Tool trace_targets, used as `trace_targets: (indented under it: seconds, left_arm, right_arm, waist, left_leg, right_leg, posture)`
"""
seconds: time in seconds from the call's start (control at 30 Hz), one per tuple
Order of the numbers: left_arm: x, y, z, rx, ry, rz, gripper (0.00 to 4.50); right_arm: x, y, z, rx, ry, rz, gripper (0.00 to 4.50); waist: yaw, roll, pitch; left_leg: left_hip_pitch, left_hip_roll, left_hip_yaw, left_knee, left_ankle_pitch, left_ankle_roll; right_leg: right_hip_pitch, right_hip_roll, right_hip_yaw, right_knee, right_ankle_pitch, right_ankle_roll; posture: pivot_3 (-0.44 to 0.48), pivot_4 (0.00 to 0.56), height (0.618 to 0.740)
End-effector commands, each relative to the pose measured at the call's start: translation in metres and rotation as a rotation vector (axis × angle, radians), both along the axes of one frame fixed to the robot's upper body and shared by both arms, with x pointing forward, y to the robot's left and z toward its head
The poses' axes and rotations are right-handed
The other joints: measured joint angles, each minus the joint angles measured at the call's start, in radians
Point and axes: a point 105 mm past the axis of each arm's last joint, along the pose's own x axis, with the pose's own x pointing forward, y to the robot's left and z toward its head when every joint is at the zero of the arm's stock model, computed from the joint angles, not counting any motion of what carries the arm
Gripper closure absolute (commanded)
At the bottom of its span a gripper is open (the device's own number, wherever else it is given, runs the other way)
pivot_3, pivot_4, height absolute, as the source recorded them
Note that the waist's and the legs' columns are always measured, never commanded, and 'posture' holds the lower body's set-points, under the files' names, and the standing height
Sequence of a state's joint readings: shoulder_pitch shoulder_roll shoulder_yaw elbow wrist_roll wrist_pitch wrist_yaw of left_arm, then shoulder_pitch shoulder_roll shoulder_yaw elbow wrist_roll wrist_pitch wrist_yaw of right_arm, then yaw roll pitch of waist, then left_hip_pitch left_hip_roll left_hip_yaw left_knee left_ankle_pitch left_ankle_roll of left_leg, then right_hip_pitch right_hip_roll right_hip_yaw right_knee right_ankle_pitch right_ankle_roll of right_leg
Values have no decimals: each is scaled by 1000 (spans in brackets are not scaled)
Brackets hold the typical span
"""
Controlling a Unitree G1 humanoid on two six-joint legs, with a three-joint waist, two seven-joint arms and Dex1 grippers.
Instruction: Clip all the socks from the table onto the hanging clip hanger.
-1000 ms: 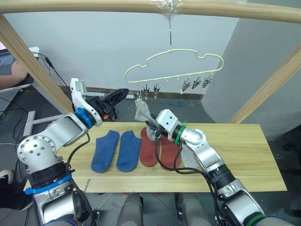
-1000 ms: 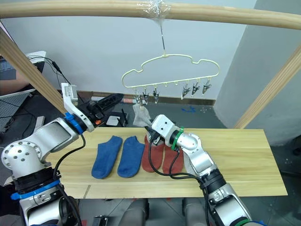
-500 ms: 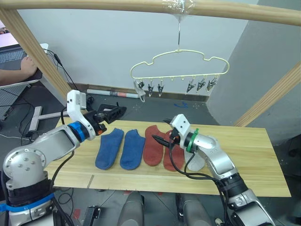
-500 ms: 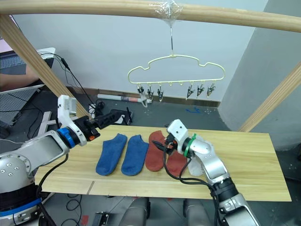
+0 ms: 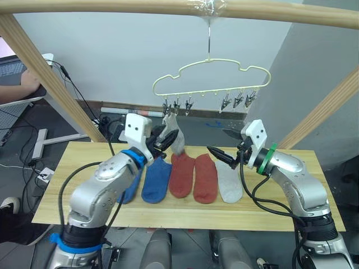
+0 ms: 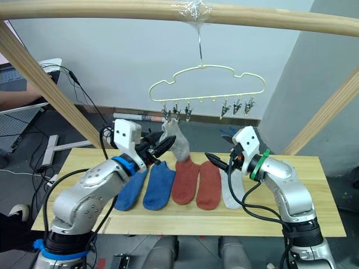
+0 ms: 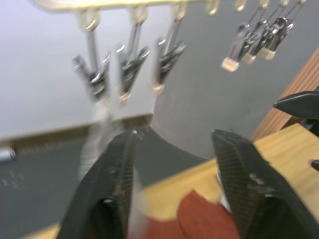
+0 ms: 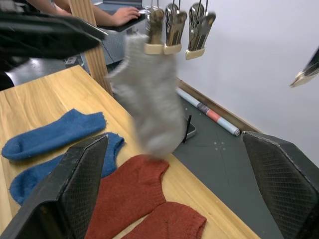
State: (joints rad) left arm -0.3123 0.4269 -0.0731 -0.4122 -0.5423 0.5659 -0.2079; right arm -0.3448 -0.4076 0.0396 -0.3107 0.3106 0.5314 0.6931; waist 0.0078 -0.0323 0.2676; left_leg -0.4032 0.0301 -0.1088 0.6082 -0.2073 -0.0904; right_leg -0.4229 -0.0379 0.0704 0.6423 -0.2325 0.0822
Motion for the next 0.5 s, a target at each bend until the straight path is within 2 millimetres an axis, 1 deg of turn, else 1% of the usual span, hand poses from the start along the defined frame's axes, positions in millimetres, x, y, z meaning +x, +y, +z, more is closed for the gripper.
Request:
trace_targets:
  seconds: [0.03, 0.07, 0.2, 0.33, 0.4, 0.5]
  left_arm:
    - [6, -11, 17, 0, -137, 35, 2001]
    - [11, -14, 18, 8, -172, 63, 2001]
    - [26, -21, 11, -13, -217, 170, 2001]
    - [35, -19, 9, -12, -243, 213, 2001]
    - [46, -15, 4, -26, -225, 262, 2001]
    - [55, -13, -2, -41, -207, 287, 2001]
  right_arm:
    - [-6, 2, 19, 26, -71, 17, 0]
    - [-5, 3, 22, 33, -80, 11, 0]
    - [-4, 8, 32, 58, -108, 15, 0]
    - [-5, 10, 37, 61, -119, 27, 0]
    - [-7, 9, 43, 67, -131, 36, 0]
    - [-8, 8, 48, 68, -140, 39, 0]
  waist:
    - [-6, 0, 0]
    - [-6, 0, 0]
    - [-11, 0, 0]
    - [-16, 0, 0]
    - [-18, 0, 0]
    - [-25, 0, 0]
  left_leg:
    - [0, 0, 0, 0, 0, 0]
    - [0, 0, 0, 1, 0, 0]
    - [0, 0, 0, 1, 0, 0]
    - [0, 0, -1, 1, 0, 0]
    - [0, 0, -1, 1, 0, 0]
    - [0, 0, -1, 1, 0, 0]
  right_leg:
    - [0, 0, 0, 0, 0, 0]
    - [0, 0, 0, 0, 0, 0]
    - [0, 0, 0, 0, 1, 1]
    - [0, 0, -1, 1, 3, 6]
    - [0, 0, -1, 1, 3, 6]
    - [0, 0, -1, 1, 4, 7]
  posture:
    - [35, 237, 740]
    - [34, 237, 740]
    - [23, 238, 740]
    - [14, 238, 740]
    - [0, 237, 740]
    - [-7, 236, 740]
